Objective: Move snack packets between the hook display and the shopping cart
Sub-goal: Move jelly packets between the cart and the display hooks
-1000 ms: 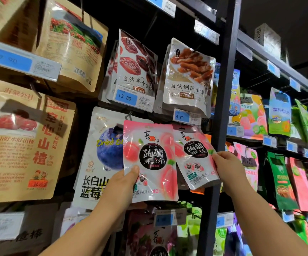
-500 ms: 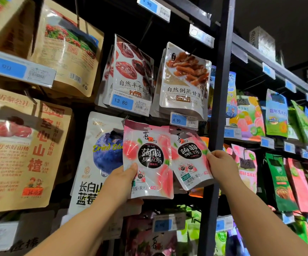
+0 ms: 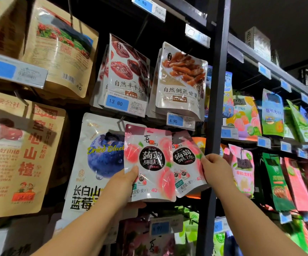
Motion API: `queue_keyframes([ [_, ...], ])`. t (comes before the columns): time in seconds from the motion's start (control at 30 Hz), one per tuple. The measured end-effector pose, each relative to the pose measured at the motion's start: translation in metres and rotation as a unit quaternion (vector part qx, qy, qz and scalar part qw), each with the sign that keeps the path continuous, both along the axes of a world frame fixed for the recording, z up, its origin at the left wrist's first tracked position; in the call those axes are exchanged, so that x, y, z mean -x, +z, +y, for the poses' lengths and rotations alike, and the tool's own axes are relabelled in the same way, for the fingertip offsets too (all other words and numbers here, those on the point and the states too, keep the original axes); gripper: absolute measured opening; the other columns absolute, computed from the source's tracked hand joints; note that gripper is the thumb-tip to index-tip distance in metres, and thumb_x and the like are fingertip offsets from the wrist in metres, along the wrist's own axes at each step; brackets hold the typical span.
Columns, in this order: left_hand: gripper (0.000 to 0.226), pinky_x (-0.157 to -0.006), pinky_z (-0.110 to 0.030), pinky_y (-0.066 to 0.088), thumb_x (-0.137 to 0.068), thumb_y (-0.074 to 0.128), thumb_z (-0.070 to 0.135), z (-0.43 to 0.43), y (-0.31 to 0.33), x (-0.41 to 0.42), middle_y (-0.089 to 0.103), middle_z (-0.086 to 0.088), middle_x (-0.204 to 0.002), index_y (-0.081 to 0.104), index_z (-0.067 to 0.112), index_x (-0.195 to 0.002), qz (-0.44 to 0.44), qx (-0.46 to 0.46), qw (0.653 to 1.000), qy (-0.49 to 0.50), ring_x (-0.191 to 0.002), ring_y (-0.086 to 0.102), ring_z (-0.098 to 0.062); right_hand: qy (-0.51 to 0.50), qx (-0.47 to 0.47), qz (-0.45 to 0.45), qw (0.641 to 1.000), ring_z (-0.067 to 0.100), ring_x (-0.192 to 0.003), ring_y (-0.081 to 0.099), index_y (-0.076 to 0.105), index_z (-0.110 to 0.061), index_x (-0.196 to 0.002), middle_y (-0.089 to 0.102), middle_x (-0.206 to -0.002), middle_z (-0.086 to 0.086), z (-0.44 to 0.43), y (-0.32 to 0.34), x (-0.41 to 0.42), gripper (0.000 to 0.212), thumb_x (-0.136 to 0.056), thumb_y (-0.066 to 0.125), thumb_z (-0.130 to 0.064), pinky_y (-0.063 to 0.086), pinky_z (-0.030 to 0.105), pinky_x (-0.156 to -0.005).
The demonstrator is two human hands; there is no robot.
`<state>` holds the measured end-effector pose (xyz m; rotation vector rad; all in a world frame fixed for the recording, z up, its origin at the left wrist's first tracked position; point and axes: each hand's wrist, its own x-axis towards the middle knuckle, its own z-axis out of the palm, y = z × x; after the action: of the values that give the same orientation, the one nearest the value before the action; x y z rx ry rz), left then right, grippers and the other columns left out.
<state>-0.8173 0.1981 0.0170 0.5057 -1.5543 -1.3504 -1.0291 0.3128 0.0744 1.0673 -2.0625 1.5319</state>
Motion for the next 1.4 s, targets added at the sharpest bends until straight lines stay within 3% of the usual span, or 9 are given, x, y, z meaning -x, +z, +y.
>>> queue_keyframes([
  [0.27, 0.031, -0.089, -0.060, 0.049, -0.074, 0.056, 0.056, 0.004, 0.005, 0.022, 0.074, -0.010, -0.088, 0.073, 0.031, -0.079, 0.030, -0.008, 0.999, -0.026, -0.089, 0.068, -0.036, 0.020, -0.086, -0.005, 0.996, 0.020, -0.075, 0.056, 0.057, -0.018, -0.089, 0.060, -0.081, 0.000, -0.013, -0.014, -0.008, 0.013, -0.097, 0.052, -0.027, 0.037, 0.026, -0.056],
  [0.4, 0.032, -0.072, -0.057, 0.056, -0.095, 0.053, 0.035, 0.015, 0.007, 0.033, 0.071, -0.014, -0.078, 0.068, 0.012, -0.079, 0.044, -0.060, 0.995, -0.060, -0.071, 0.068, -0.034, 0.049, -0.007, -0.023, 0.999, 0.019, -0.080, 0.065, 0.052, -0.026, -0.107, 0.063, -0.091, -0.004, -0.005, -0.016, -0.013, 0.017, -0.093, 0.060, -0.032, 0.055, 0.035, -0.071],
  [0.53, 0.034, -0.078, -0.058, 0.055, -0.080, 0.059, 0.053, 0.015, 0.006, 0.042, 0.071, -0.016, -0.094, 0.069, 0.021, -0.084, 0.040, -0.057, 0.996, -0.057, -0.086, 0.068, -0.038, 0.082, 0.067, 0.025, 0.994, 0.011, -0.081, 0.062, 0.055, -0.031, -0.107, 0.063, -0.091, -0.009, 0.005, -0.013, -0.024, 0.011, -0.099, 0.049, -0.035, 0.051, 0.032, -0.073],
  [0.8, 0.023, -0.071, -0.060, 0.055, -0.095, 0.054, 0.034, 0.023, 0.010, 0.051, 0.070, -0.019, -0.092, 0.066, 0.017, -0.086, 0.044, -0.045, 0.995, -0.072, -0.085, 0.068, -0.041, 0.116, 0.007, -0.068, 0.991, 0.023, -0.084, 0.064, 0.064, -0.012, -0.095, 0.069, -0.090, 0.004, -0.007, -0.009, -0.028, 0.041, -0.093, 0.054, -0.051, 0.051, 0.040, -0.080],
  [0.97, 0.024, -0.076, -0.052, 0.057, -0.088, 0.056, 0.047, 0.028, 0.016, 0.054, 0.064, -0.006, -0.108, 0.064, 0.026, -0.097, 0.021, -0.006, 0.999, -0.042, -0.101, 0.061, -0.032, 0.119, 0.079, -0.129, 0.981, 0.030, -0.086, 0.064, 0.060, -0.008, -0.085, 0.067, -0.091, 0.016, -0.018, -0.003, -0.022, 0.035, -0.092, 0.057, -0.042, 0.053, 0.047, -0.084],
  [1.07, 0.049, -0.078, -0.040, 0.058, -0.088, 0.050, 0.054, 0.029, 0.023, 0.053, 0.056, -0.005, -0.126, 0.056, 0.022, -0.124, -0.027, 0.052, 0.998, -0.008, -0.111, 0.055, -0.029, 0.107, 0.090, -0.133, 0.981, 0.034, -0.091, 0.064, 0.059, -0.014, -0.082, 0.067, -0.090, 0.013, -0.021, -0.001, -0.022, 0.031, -0.091, 0.058, -0.044, 0.052, 0.055, -0.088],
  [1.17, 0.043, -0.049, -0.009, 0.045, -0.099, 0.042, 0.040, 0.029, 0.029, 0.049, 0.052, -0.004, -0.121, 0.044, 0.013, -0.132, -0.080, 0.129, 0.987, 0.049, -0.089, 0.055, -0.014, 0.085, 0.083, -0.129, 0.985, 0.036, -0.092, 0.064, 0.061, -0.007, -0.088, 0.067, -0.092, 0.016, -0.023, 0.002, -0.023, 0.033, -0.091, 0.057, -0.040, 0.052, 0.054, -0.088],
  [1.3, 0.055, -0.092, -0.035, 0.046, -0.096, 0.044, 0.043, 0.024, 0.032, 0.047, 0.057, -0.009, -0.127, 0.028, 0.019, -0.142, -0.154, 0.205, 0.960, 0.109, -0.110, 0.055, -0.029, 0.060, 0.075, -0.119, 0.988, 0.038, -0.084, 0.060, 0.058, 0.003, -0.086, 0.065, -0.092, 0.022, -0.023, 0.007, -0.024, 0.035, -0.090, 0.056, -0.031, 0.046, 0.040, -0.072],
  [1.4, 0.072, -0.097, -0.039, 0.045, -0.094, 0.050, 0.041, 0.022, 0.035, 0.045, 0.054, -0.011, -0.134, 0.007, 0.027, -0.150, -0.166, 0.240, 0.948, 0.125, -0.116, 0.055, -0.031, 0.052, 0.057, -0.111, 0.991, 0.030, -0.075, 0.053, 0.055, -0.004, -0.076, 0.058, -0.081, 0.018, -0.022, 0.008, -0.025, 0.025, -0.088, 0.056, -0.027, 0.040, 0.037, -0.066],
])
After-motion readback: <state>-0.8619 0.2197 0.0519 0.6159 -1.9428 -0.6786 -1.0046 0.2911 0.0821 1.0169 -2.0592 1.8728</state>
